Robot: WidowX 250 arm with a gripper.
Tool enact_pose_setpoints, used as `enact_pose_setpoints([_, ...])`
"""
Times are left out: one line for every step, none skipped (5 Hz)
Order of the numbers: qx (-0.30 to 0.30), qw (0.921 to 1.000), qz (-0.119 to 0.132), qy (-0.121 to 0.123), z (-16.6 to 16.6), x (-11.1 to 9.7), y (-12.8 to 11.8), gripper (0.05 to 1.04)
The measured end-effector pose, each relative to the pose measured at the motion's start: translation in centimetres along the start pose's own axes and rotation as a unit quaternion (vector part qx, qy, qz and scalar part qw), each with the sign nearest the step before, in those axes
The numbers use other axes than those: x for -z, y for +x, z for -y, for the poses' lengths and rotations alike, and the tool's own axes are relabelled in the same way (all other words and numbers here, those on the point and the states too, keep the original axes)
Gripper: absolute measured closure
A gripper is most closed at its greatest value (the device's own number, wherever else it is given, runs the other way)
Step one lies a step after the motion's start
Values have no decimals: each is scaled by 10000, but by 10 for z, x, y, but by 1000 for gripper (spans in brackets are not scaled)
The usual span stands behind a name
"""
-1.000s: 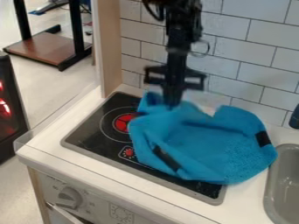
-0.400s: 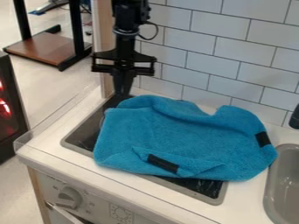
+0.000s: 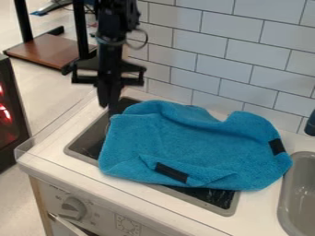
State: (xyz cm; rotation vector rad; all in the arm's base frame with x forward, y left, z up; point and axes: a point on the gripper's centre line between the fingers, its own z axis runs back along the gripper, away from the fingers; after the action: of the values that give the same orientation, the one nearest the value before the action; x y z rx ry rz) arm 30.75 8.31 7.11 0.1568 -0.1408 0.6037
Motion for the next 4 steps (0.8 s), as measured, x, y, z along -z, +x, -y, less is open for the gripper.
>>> enact_pose_setpoints([-49, 9999, 83, -85, 0, 0, -3, 867])
enact_pose_setpoints([-8, 9994, 120, -335, 3, -1, 0, 618])
enact_pose_setpoints([-19, 9994, 115, -335, 1, -1, 0, 312])
enact_pose_setpoints([-19, 9994, 115, -335, 1, -1, 0, 75])
